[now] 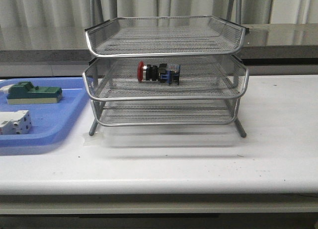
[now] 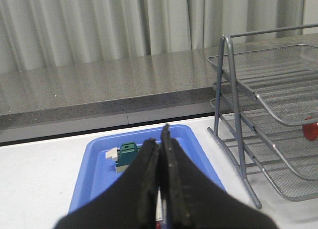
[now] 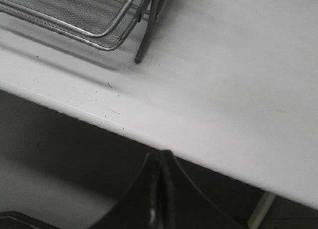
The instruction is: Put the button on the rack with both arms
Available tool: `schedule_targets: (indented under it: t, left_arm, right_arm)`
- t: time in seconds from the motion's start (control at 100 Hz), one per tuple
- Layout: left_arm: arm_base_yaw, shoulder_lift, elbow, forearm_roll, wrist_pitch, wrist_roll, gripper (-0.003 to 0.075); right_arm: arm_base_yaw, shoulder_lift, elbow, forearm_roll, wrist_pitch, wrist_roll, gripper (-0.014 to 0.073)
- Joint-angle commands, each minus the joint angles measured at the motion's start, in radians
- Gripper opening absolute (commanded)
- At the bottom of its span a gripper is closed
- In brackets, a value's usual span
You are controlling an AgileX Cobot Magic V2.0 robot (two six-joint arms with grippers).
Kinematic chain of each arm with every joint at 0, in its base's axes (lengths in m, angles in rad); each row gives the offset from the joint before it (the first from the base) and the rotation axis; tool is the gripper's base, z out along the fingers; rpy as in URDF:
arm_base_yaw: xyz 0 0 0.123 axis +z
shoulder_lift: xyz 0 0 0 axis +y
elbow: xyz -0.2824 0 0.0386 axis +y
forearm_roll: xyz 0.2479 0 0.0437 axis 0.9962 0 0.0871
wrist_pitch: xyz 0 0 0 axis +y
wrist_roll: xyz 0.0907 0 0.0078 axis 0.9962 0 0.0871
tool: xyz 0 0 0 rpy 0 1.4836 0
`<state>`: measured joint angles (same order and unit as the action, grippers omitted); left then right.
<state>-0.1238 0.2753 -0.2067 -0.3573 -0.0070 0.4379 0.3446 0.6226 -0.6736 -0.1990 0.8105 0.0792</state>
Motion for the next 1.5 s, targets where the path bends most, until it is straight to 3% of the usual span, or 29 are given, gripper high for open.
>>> schedule_targets:
  t: [0.0, 0.33, 0.98, 1.19, 1.49]
  left_arm:
    - [0.001, 0.008, -0.029, -0.010, -0.077, -0.007, -0.0020]
    - [0.001, 0.008, -0.029, -0.010, -0.077, -0.007, -0.0020]
    - [0.001, 0.008, -0.029, -0.010, -0.077, -0.007, -0.0020]
    - [0.001, 0.008, -0.029, -0.010, -0.077, -0.007, -0.0020]
    - [0.001, 0.008, -0.029, -0.010, -0.077, -0.007, -0.0020]
  right_arm:
    - [-0.005, -0.096, 0.017, -0.036, -0.048, 0.024, -0.0060]
    - [-0.005, -0.365, 0.080, -0.046, -0.010, 0.026, -0.0060]
    - [-0.005, -0.372, 0.080, -0.050, -0.014, 0.025, -0.0060]
    - [-0.028, -0.379, 0.125, -0.039, -0.151, 0.026, -0.0060]
    - [-0.188, -0.488, 0.320, 0.074, -0.416, 0.025, -0.0060]
